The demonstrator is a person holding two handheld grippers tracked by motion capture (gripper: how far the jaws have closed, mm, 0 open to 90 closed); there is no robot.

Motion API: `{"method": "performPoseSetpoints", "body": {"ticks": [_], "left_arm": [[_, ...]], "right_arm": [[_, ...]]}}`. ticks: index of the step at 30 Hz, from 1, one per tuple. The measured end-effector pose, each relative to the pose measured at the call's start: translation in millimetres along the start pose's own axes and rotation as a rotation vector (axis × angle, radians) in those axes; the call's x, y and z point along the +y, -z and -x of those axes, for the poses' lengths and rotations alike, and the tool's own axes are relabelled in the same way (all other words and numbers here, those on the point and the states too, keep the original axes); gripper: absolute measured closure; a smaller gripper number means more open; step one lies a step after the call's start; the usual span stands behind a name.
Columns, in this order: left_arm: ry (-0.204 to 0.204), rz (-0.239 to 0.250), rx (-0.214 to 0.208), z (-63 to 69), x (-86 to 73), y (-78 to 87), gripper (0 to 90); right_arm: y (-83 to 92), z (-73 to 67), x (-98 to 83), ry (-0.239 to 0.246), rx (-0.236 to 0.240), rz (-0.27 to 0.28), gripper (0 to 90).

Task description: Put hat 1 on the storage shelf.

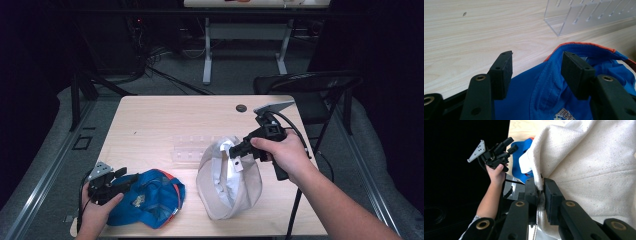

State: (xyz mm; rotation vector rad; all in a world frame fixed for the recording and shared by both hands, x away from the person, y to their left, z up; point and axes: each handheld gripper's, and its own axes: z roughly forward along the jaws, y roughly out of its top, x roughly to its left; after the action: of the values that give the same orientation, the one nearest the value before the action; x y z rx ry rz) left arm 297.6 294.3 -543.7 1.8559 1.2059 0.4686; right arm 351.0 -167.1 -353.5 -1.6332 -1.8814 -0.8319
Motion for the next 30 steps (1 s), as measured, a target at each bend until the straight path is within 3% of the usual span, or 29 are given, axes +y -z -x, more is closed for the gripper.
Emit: {"method": "performPoseSetpoints", "body": {"ticks": [7, 18, 22, 30], "left_arm": [[-0.013, 0.016, -0.009, 6.2, 1.6, 1.9, 41.7], [-0.077, 0.004, -0.03, 17.7, 4.1, 4.0, 46.5], [-0.075, 0.005, -0.052, 18.2, 4.3, 3.6, 46.5], [-0.091, 0.018, -0.058, 24.3, 6.5, 4.7, 45.3]], "right_arm": [[10.2, -1.8, 1.4, -0.005, 0.043, 0.027, 82.2], [21.2, 4.9, 5.0, -0.026, 0.103, 0.085, 82.2], [21.8, 6.9, 6.6, -0.033, 0.133, 0.089, 82.2], [24.1, 2.7, 10.0, -0.042, 0.182, 0.115, 82.2]]}}
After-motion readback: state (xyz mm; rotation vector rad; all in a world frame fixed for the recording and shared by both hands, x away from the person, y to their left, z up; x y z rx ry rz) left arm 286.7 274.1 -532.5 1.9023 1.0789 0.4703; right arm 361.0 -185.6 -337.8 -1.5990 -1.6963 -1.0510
